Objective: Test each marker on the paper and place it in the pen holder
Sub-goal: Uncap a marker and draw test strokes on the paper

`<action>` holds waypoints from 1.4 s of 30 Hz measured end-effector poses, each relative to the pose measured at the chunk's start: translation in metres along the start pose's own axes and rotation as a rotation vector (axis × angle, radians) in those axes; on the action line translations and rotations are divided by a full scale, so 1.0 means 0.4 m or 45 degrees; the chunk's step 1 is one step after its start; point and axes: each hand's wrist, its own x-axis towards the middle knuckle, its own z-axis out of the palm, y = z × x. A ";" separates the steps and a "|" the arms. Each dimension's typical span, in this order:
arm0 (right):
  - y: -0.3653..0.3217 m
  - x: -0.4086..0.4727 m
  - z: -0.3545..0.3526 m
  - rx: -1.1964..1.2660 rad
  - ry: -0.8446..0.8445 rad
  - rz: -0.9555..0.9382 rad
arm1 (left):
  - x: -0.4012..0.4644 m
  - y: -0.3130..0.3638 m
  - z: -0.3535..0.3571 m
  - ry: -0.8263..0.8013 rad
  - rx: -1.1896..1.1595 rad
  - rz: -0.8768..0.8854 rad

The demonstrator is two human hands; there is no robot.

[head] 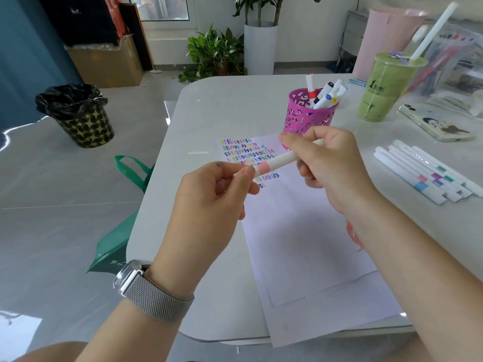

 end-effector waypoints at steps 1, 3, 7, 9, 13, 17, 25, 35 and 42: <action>0.003 0.001 -0.006 -0.149 -0.007 -0.071 | 0.001 0.001 -0.003 0.005 0.008 0.009; 0.005 0.000 -0.015 -0.421 -0.038 -0.198 | 0.003 0.005 -0.013 0.006 0.018 0.024; 0.007 -0.005 -0.023 -0.521 -0.068 -0.300 | 0.000 0.007 -0.025 0.016 0.044 0.007; 0.010 -0.006 -0.014 -0.509 -0.055 -0.325 | -0.003 0.001 -0.023 0.066 0.052 -0.009; 0.019 -0.019 0.011 -0.506 -0.028 -0.319 | -0.008 -0.010 -0.019 0.165 0.073 -0.052; 0.023 -0.023 0.020 -0.549 -0.017 -0.375 | -0.009 -0.022 -0.018 0.202 0.089 -0.074; 0.000 -0.022 -0.010 -0.522 -0.016 -0.407 | -0.014 -0.002 -0.012 0.119 0.007 -0.037; 0.001 -0.030 -0.010 -0.659 -0.709 -0.344 | 0.030 -0.011 -0.053 0.222 0.066 -0.071; 0.017 -0.045 0.026 -0.500 -0.823 -0.368 | 0.024 -0.012 -0.038 0.187 0.129 0.005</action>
